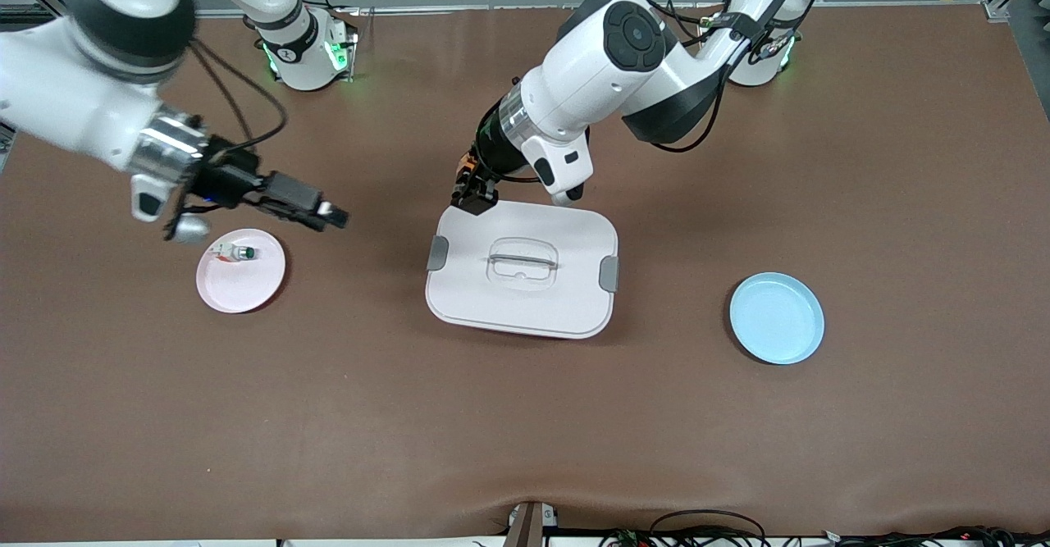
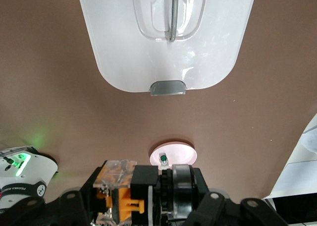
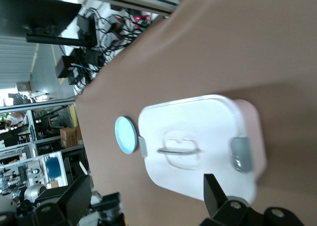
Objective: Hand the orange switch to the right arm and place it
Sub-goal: 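Hold the switch with the left gripper while the right gripper approaches it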
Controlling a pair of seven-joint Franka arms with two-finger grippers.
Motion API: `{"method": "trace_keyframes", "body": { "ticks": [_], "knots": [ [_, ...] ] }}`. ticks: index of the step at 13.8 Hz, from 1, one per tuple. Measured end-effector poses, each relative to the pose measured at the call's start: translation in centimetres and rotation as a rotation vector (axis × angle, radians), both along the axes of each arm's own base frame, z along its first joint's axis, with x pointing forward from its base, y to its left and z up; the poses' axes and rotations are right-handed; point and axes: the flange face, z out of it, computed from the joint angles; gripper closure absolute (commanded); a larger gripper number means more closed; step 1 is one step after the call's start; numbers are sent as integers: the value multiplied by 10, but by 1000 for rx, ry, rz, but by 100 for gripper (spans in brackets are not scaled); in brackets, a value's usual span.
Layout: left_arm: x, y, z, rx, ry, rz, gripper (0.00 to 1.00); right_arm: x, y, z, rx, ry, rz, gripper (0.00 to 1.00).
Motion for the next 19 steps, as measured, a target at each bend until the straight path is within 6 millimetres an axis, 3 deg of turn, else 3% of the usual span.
{"method": "trace_keyframes", "body": {
  "ticks": [2,4,10,19],
  "knots": [
    [1,0,1,-4,-5,3,72,-14,40,1,-9,-39,39,0],
    [2,0,2,-12,-14,11,72,-22,56,-1,-26,-93,123,0],
    [6,2,4,-20,-25,22,72,-37,70,-15,-26,-59,268,0],
    [6,2,5,-21,-27,22,72,-50,97,-13,-24,-64,311,0]
  ]
}}
